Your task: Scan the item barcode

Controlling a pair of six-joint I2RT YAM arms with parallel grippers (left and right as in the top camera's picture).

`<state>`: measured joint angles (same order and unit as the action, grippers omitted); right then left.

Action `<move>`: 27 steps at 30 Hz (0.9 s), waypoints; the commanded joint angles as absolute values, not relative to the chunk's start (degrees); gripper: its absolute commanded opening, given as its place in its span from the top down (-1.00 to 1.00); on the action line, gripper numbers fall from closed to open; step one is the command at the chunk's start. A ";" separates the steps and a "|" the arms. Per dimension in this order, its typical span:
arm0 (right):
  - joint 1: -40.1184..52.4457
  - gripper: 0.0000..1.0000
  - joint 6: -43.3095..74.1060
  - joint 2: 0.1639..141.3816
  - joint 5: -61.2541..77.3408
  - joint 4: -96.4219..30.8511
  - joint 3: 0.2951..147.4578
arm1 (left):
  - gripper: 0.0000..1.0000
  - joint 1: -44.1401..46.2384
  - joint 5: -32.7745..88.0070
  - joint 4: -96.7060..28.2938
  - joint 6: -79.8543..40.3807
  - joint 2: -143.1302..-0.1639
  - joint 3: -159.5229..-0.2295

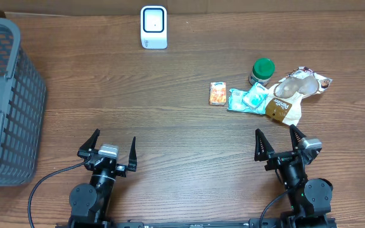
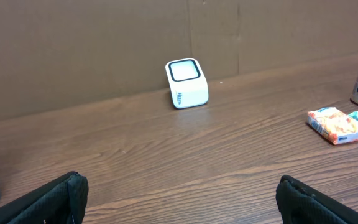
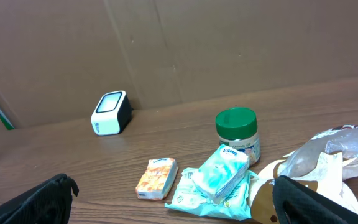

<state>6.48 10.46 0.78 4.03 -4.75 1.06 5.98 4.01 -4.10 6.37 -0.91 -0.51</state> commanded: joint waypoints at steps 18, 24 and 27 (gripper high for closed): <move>6.74 -1.00 10.17 0.16 3.70 -4.56 0.47 | -0.99 5.65 3.42 -4.25 5.76 -0.21 -0.27; 6.74 -1.00 10.17 0.16 3.70 -4.56 0.47 | -0.99 5.65 3.42 -4.25 5.76 -0.21 -0.27; 6.74 -1.00 10.17 0.16 3.70 -4.56 0.47 | -0.99 5.65 3.42 -4.25 5.76 -0.21 -0.27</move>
